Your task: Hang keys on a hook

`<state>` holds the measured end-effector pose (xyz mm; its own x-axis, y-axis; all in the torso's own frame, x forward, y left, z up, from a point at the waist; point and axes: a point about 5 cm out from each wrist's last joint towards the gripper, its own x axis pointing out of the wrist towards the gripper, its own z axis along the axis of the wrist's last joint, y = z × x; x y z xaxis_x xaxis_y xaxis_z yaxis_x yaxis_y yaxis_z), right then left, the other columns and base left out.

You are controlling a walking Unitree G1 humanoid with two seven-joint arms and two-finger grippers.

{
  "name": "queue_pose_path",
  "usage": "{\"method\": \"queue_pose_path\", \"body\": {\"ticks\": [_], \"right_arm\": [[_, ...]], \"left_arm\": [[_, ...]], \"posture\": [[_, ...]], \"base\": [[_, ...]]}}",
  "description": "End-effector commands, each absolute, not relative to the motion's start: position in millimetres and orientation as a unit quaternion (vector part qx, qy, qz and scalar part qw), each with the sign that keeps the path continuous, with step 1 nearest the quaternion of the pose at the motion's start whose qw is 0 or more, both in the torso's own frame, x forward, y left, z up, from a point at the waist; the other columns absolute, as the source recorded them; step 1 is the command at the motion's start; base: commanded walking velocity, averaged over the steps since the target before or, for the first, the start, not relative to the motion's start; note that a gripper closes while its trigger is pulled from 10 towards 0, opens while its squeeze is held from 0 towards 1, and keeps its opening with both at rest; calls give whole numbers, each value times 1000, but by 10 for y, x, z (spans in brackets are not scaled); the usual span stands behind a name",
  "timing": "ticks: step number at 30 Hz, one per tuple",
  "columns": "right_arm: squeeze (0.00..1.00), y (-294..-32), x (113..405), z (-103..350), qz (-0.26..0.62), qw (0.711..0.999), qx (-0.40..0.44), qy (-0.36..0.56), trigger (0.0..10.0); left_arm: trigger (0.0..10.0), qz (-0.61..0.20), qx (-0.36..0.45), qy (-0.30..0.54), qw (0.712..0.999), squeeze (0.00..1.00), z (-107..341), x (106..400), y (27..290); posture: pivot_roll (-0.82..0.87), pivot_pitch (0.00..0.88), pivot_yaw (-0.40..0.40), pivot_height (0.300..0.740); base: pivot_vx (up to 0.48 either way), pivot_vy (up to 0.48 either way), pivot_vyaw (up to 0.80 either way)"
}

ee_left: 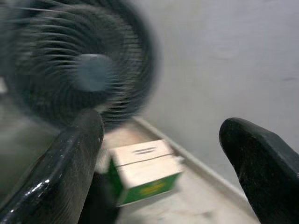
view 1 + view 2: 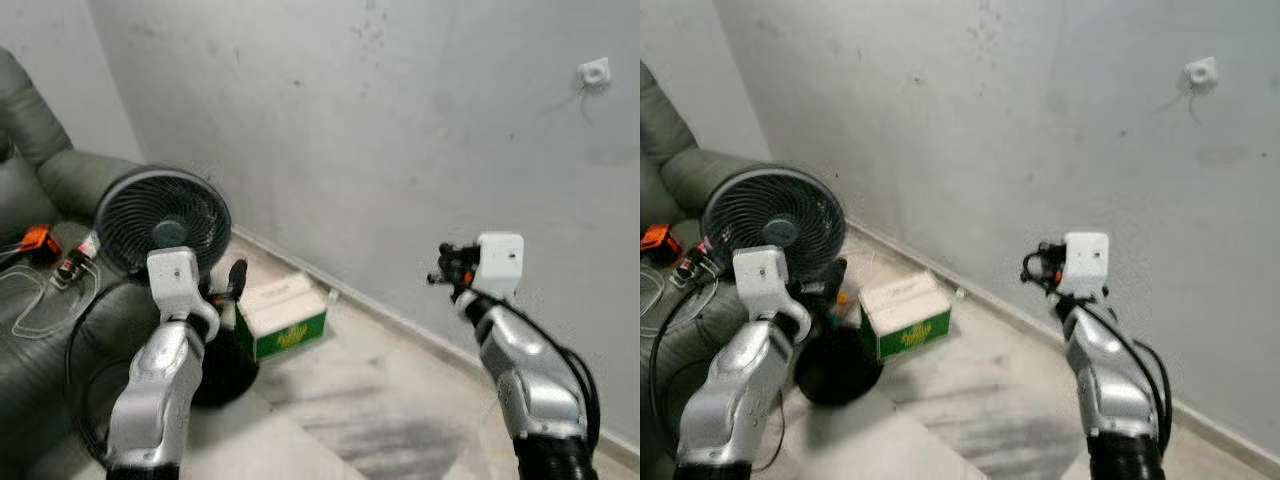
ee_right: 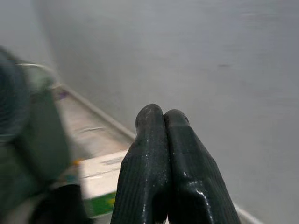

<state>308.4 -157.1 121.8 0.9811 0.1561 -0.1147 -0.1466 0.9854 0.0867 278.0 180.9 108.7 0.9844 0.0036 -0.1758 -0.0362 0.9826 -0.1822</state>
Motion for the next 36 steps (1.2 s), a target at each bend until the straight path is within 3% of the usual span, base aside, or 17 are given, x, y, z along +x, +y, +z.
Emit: {"method": "queue_pose_path", "body": {"ticks": [1,17,36], "right_arm": [[0,-1659,3089,1276,62,996,32,50,10000],[0,-1673,3027,1325,53,997,23,49,10000],[0,-1648,2978,1419,43,998,22,49,10000]], "left_arm": [[10000,5,-92,85,992,0,1121,2800,1763],[10000,-7,-86,74,994,0,1195,2774,1673],[10000,-38,-98,85,991,0,1242,2740,1609]], "posture": [[41,0,4,740],[21,0,5,740],[-34,24,33,740]], "base": [[0,480,0],[0,60,0],[0,0,-777]]}}
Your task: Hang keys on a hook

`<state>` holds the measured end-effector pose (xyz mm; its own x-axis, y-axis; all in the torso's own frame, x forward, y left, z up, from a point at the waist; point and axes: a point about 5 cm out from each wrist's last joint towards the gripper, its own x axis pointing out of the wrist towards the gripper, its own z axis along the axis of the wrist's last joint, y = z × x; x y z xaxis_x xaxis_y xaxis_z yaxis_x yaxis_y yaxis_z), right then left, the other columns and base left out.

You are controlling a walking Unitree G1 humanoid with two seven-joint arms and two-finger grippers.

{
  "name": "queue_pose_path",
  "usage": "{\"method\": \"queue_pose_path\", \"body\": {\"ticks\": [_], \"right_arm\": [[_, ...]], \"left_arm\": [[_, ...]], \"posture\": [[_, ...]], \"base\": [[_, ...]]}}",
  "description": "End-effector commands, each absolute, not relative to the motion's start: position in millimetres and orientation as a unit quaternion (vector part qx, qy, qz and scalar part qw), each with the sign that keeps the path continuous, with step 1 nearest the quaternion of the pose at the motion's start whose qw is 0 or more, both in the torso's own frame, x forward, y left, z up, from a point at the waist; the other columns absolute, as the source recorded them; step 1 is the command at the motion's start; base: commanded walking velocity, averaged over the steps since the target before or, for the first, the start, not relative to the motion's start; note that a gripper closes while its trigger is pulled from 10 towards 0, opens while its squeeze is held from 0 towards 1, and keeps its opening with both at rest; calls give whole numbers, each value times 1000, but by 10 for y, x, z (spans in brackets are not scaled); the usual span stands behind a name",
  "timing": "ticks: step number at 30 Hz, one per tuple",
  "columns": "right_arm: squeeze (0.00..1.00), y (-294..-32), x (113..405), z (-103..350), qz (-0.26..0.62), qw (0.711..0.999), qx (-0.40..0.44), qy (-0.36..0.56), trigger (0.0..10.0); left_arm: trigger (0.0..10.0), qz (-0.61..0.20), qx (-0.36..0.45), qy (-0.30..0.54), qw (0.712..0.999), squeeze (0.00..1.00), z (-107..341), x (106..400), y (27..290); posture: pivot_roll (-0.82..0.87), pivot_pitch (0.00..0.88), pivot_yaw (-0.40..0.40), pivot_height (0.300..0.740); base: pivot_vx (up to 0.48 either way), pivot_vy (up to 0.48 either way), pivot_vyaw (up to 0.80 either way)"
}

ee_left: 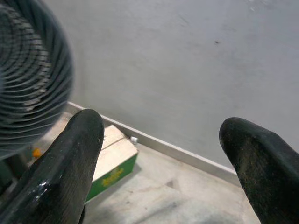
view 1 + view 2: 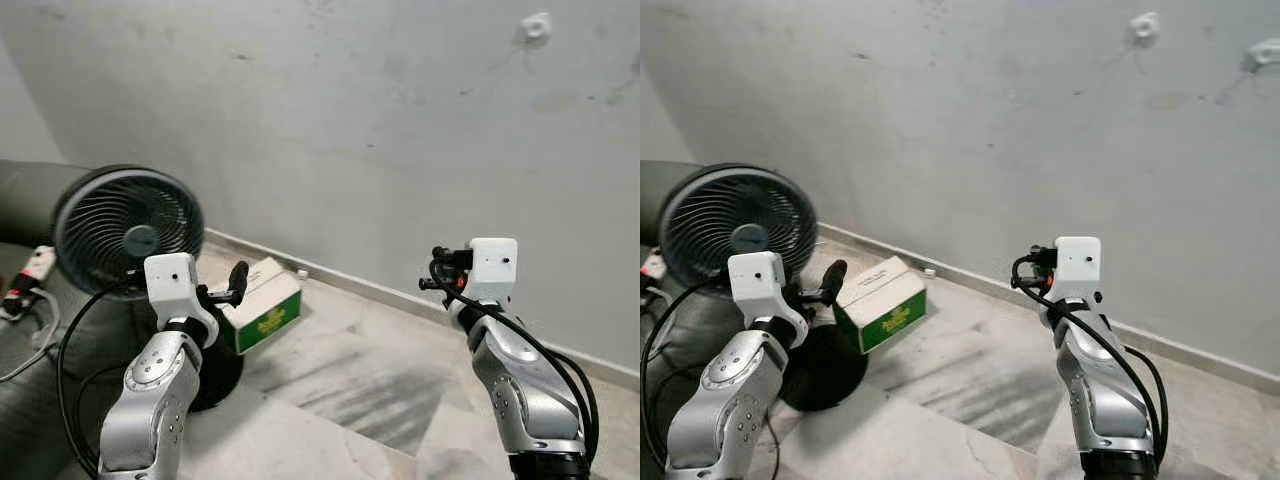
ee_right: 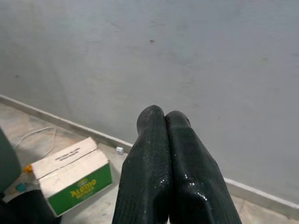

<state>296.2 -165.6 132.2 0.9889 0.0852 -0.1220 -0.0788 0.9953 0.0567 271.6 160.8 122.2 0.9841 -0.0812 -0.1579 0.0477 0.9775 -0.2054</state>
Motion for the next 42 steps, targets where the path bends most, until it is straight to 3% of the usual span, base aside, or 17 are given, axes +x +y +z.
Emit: {"method": "queue_pose_path", "body": {"ticks": [1,14,28,42], "right_arm": [[0,-1647,2979,1422,42,998,22,48,10000],[0,-1525,2967,1399,43,997,44,50,10000],[0,-1533,3037,1407,60,996,29,66,10000],[0,-1467,2980,1386,53,996,44,58,10000]], "left_arm": [[10000,-41,-101,84,991,0,1246,2743,1609],[10000,-12,-89,72,993,0,1263,2770,1721],[10000,2,-87,65,994,0,1230,2739,1680],[10000,-36,-84,60,994,0,1292,2824,1642]], "posture": [[-41,26,38,740],[-21,21,52,740],[-10,16,-3,740],[-12,12,48,740]], "base": [[0,0,-775],[0,0,-773],[0,0,-771],[0,-36,-771]]}}
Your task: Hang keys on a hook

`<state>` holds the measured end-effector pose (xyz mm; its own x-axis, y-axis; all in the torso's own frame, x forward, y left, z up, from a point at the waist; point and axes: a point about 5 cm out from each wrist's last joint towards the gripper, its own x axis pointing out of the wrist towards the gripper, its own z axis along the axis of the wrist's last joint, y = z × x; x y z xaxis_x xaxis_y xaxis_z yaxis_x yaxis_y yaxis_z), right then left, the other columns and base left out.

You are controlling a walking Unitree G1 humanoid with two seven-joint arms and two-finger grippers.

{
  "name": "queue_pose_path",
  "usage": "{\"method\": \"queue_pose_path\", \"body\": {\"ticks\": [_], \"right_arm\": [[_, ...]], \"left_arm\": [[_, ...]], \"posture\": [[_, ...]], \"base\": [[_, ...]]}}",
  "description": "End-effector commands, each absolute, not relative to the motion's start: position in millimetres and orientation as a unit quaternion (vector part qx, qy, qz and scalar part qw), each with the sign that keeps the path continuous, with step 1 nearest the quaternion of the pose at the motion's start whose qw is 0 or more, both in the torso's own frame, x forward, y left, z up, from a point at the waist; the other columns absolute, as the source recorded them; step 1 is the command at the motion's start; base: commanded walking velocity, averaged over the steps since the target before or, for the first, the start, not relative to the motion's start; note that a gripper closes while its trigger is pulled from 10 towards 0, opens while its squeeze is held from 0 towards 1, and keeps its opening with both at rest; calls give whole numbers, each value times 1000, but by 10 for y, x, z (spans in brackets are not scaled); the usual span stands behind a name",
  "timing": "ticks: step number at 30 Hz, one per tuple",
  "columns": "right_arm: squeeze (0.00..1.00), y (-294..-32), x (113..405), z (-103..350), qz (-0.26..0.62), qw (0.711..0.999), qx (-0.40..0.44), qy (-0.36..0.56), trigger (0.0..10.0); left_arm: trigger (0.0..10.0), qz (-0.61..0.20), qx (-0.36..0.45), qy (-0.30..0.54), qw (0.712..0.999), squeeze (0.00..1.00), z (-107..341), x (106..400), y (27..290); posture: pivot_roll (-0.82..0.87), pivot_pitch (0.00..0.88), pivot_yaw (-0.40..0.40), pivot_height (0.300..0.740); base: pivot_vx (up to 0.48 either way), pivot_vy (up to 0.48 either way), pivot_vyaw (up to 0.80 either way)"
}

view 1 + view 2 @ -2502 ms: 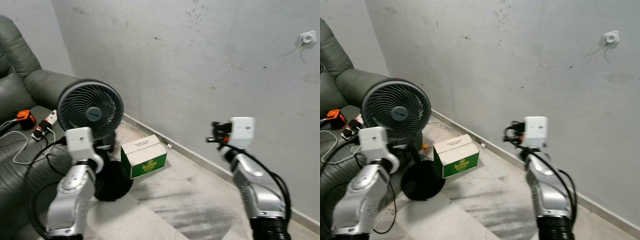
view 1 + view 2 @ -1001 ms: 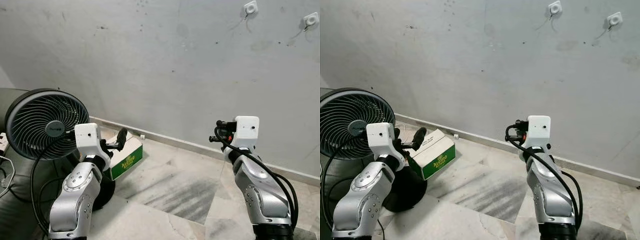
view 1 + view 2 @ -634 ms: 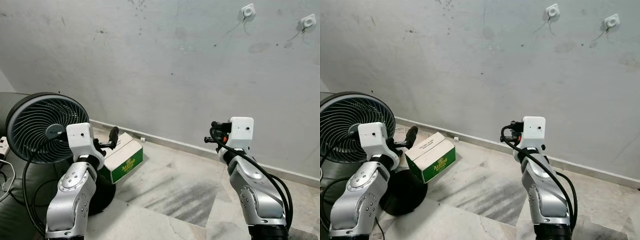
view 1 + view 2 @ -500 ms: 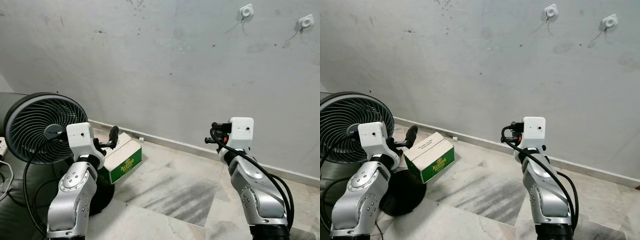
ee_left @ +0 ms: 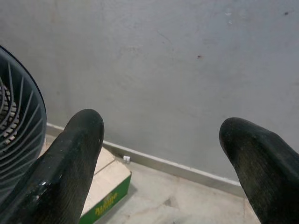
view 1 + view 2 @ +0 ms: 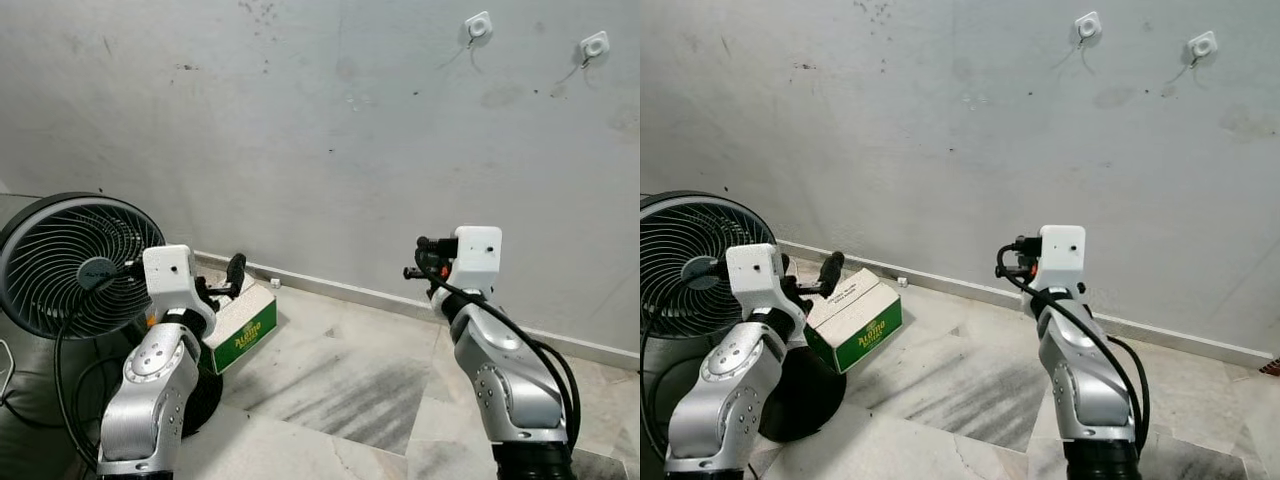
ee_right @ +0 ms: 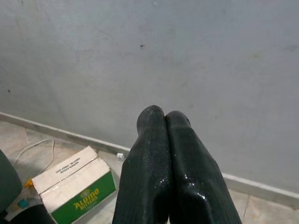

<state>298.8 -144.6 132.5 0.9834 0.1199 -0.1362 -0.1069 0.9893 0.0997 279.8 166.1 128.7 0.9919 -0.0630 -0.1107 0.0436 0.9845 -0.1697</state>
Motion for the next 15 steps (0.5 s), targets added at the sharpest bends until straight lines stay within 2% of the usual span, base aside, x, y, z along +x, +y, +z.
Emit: {"method": "queue_pose_path", "body": {"ticks": [1,4,15], "right_arm": [[0,-1472,2978,1384,52,996,45,58,10000],[0,-1491,2977,1383,50,996,42,59,10000],[0,-1512,2996,1389,50,996,39,59,10000]], "left_arm": [[10000,-38,-86,61,994,0,1291,2829,1636],[10000,-43,-88,62,993,0,1288,2837,1612],[10000,-51,-89,67,992,0,1262,2830,1572]], "posture": [[-12,12,48,740],[-21,13,51,740],[-20,17,44,740]], "base": [[0,-281,-769],[0,-281,-769],[0,0,-770]]}}
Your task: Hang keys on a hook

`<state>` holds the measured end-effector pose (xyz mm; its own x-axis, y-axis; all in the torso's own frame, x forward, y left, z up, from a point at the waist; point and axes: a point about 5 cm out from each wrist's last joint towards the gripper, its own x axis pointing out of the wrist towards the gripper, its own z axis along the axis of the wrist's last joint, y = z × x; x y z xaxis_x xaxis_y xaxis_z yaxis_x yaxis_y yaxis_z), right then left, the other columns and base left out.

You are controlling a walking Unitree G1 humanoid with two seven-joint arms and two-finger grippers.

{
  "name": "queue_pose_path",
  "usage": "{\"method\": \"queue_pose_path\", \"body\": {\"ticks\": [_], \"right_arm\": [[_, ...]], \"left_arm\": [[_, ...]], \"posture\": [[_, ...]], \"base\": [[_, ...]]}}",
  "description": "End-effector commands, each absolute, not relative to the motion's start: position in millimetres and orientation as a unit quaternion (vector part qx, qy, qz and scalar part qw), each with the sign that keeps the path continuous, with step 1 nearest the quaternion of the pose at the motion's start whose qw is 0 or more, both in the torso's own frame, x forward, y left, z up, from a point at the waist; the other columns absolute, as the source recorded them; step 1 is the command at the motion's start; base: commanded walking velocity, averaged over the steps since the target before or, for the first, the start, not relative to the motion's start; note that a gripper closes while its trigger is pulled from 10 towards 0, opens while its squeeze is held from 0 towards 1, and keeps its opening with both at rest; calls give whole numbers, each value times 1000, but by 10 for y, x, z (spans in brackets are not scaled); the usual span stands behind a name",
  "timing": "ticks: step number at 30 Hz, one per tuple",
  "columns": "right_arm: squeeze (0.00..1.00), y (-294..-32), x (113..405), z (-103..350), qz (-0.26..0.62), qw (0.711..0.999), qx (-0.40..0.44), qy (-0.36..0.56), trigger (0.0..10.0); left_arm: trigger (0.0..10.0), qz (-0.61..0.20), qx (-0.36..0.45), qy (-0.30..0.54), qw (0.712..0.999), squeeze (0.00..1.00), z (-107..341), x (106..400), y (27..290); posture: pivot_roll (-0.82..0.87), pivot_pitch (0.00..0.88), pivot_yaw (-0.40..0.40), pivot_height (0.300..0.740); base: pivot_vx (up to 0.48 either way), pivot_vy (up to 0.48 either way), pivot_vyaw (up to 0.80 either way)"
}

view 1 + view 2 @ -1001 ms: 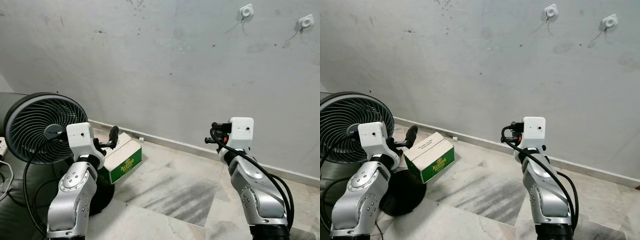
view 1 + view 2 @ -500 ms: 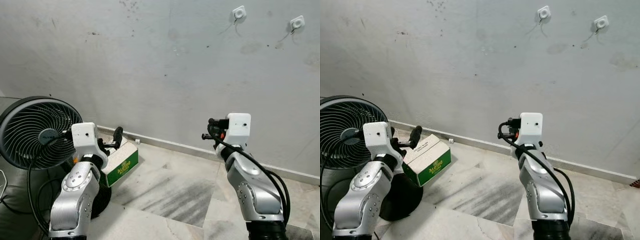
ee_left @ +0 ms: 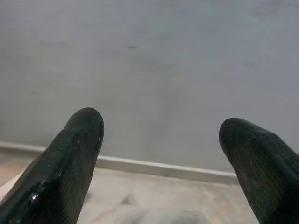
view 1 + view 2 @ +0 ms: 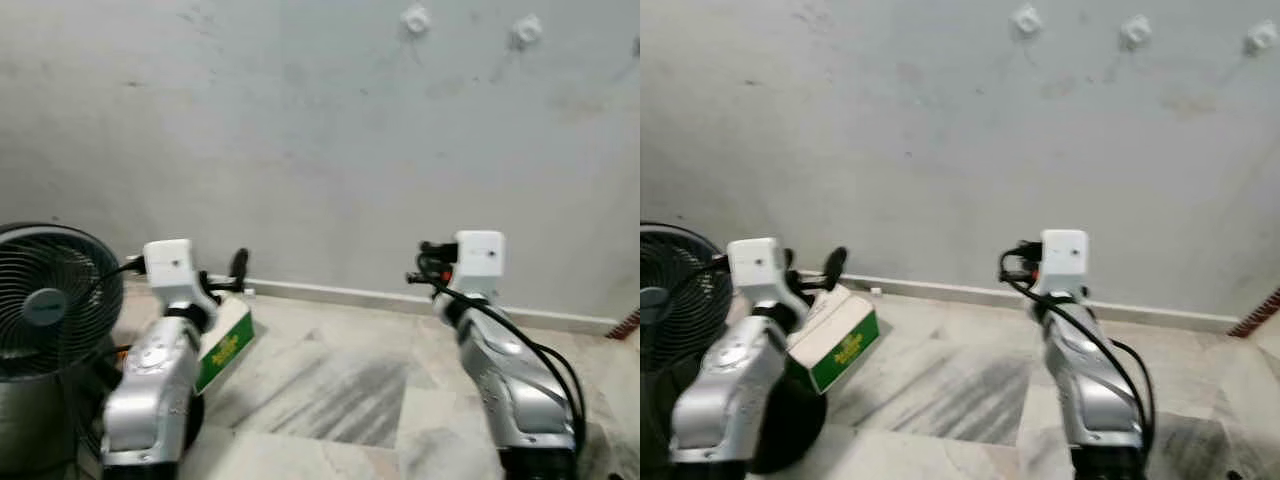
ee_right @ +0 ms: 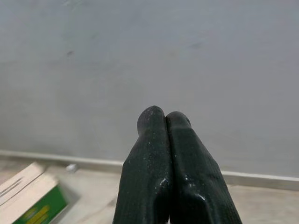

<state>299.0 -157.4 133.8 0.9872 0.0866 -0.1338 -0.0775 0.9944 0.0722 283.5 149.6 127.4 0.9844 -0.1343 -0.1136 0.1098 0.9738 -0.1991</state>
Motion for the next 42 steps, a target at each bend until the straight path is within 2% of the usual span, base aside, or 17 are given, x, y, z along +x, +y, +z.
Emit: {"method": "queue_pose_path", "body": {"ticks": [1,19,23,30,35,42], "right_arm": [[0,-1511,2997,1390,50,996,38,58,10000],[0,-1489,3007,1385,51,996,37,58,10000],[0,-1472,3002,1376,51,996,32,61,10000],[0,-1451,2989,1377,55,995,50,66,10000],[0,-1478,3000,1346,39,996,2,79,10000],[0,-1481,2999,1389,52,996,20,67,10000]], "left_arm": [[10000,-51,-90,67,992,0,1263,2831,1573],[10000,-46,-119,71,989,0,1271,2849,1605],[10000,-58,-124,69,988,0,1285,2844,1586],[10000,-62,-138,72,986,0,1285,2843,1591],[10000,-70,-141,75,985,0,1280,2838,1575],[10000,-85,-148,80,982,0,1270,2843,1504]], "posture": [[-19,17,42,740],[-15,18,47,740],[-14,16,48,740],[-11,14,49,740],[-13,11,51,740],[-21,3,52,740]], "base": [[0,0,-769],[0,0,-780],[0,0,0],[331,0,0],[359,0,0],[380,269,0]]}}
